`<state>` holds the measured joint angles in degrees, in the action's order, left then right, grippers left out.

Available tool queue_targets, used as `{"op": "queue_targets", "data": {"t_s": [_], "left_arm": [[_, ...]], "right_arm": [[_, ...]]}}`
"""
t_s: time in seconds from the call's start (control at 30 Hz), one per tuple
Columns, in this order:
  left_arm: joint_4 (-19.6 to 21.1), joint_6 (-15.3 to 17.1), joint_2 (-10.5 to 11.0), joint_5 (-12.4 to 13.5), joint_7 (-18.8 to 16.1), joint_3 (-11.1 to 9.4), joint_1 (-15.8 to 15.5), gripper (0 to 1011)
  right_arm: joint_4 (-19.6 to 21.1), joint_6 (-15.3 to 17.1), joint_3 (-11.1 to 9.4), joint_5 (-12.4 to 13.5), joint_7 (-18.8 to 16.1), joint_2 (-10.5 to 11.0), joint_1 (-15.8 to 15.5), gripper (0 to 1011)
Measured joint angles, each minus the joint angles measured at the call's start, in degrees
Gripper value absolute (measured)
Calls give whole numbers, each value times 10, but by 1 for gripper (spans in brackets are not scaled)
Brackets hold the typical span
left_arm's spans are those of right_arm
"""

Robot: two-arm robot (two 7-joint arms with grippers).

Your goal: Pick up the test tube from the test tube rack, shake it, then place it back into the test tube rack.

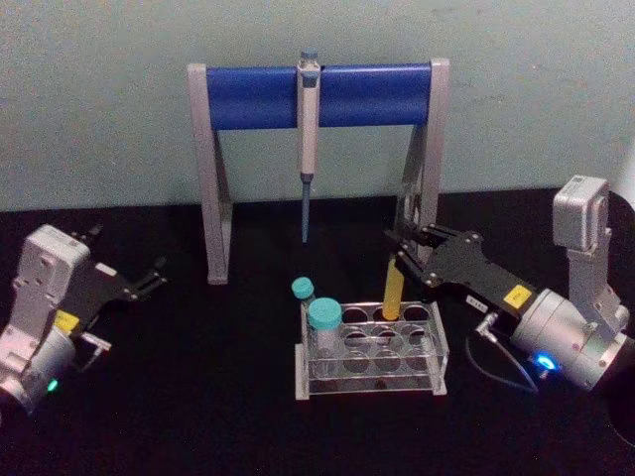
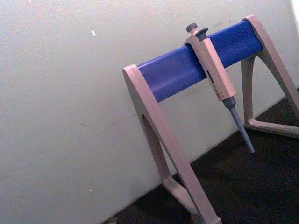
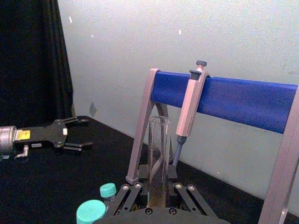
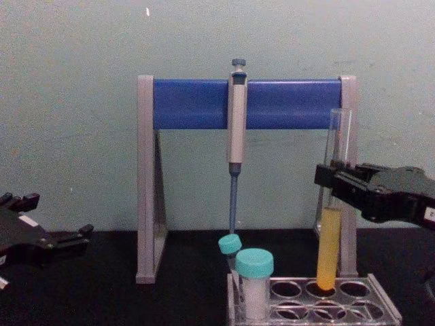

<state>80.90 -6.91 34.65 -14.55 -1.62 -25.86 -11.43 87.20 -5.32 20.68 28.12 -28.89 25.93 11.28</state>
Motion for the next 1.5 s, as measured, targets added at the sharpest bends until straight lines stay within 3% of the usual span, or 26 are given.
{"op": "queue_targets", "data": {"t_s": [1.5], "left_arm": [[0,0,0,0,0,0,0,1010]], "right_arm": [[-59,4,10,-21,4,-25,-3,229]]}}
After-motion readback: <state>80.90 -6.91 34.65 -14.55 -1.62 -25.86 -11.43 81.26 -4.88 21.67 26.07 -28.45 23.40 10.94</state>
